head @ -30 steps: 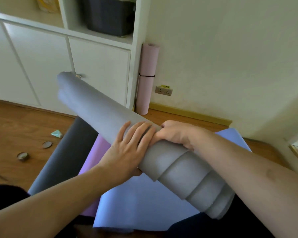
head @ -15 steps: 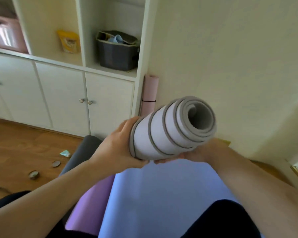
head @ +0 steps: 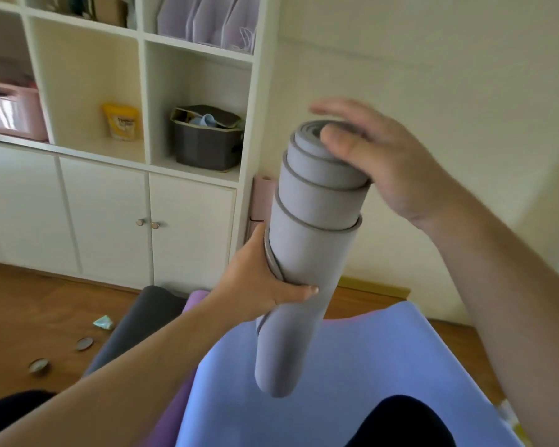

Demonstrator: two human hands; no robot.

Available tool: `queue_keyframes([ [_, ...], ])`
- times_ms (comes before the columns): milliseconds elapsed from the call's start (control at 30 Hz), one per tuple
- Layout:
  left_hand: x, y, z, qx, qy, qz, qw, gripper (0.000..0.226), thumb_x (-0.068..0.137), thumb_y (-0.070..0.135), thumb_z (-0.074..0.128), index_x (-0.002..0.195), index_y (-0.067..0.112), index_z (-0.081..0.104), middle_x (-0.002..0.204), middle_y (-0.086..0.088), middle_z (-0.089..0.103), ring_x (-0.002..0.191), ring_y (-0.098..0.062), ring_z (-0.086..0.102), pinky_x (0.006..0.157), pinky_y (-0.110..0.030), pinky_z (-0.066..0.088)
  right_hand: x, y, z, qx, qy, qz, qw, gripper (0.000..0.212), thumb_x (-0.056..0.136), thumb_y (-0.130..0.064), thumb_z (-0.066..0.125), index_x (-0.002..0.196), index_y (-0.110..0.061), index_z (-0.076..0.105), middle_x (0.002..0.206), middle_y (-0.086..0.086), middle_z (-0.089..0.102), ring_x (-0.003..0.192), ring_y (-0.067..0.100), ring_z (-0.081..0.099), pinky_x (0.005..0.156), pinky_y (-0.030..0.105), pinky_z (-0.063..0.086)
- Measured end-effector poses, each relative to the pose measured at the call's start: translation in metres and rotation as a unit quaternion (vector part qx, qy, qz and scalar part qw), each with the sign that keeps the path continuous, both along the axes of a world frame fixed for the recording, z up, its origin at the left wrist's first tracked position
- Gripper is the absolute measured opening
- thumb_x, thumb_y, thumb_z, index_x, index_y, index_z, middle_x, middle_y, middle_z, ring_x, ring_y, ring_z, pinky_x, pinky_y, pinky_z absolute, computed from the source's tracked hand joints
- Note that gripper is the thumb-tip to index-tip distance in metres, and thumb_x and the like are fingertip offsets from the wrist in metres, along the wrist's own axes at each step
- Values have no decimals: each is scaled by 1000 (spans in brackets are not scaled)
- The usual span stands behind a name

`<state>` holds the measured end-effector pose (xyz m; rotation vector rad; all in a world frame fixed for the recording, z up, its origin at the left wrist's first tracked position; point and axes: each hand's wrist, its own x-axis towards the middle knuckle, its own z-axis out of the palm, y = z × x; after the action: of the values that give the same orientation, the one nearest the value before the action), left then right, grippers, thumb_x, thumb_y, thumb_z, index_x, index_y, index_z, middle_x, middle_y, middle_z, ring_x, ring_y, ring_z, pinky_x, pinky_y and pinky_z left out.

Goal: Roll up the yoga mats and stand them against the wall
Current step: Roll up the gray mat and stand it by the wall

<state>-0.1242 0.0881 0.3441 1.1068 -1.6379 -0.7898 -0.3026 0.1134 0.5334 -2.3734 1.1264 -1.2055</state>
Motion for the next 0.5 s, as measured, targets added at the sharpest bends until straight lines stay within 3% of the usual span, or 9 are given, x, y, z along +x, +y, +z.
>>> queue_keyframes([
  [67, -12, -6, -24, 20, 4, 2, 1000, 104, 45, 50, 101, 133, 53, 47, 121, 25, 69, 114, -8, 66, 92, -45, 61, -6, -6, -17, 17, 61, -34, 997, 32, 94, -56, 61, 123, -45, 70, 119, -20, 72, 117, 5, 64, 104, 38, 50],
  [167, -31, -17, -61, 52, 7, -7, 999, 105, 43, 48, 101, 132, 53, 47, 120, 25, 69, 114, -5, 65, 93, -42, 61, -21, -18, -49, 75, 81, -77, 991, 15, 98, -44, 59, 111, -38, 65, 99, -10, 70, 89, 6, 61, 79, 37, 47],
  [267, -52, -24, -94, 89, -20, -42, 995, 110, 44, 47, 100, 137, 53, 41, 121, 26, 66, 115, -2, 62, 95, -40, 59, -38, -32, -78, 122, 122, -131, 976, 13, 98, -41, 58, 105, -30, 57, 79, 1, 62, 71, 18, 52, 67, 38, 41],
  [400, -73, -36, -126, 118, -27, -68, 990, 117, 47, 43, 101, 142, 57, 35, 126, 28, 63, 120, 1, 58, 99, -40, 57, -47, -53, -106, 168, 190, -208, 945, 36, 95, -62, 57, 97, -27, 50, 76, -3, 60, 76, 23, 58, 69, 41, 44],
  [500, -81, -48, -140, 131, -30, -74, 988, 118, 48, 41, 101, 144, 56, 34, 128, 26, 62, 120, -1, 59, 95, -38, 58, -53, -71, -124, 174, 211, -220, 937, 30, 96, -58, 54, 96, -28, 49, 82, -2, 63, 85, 26, 60, 73, 42, 46],
])
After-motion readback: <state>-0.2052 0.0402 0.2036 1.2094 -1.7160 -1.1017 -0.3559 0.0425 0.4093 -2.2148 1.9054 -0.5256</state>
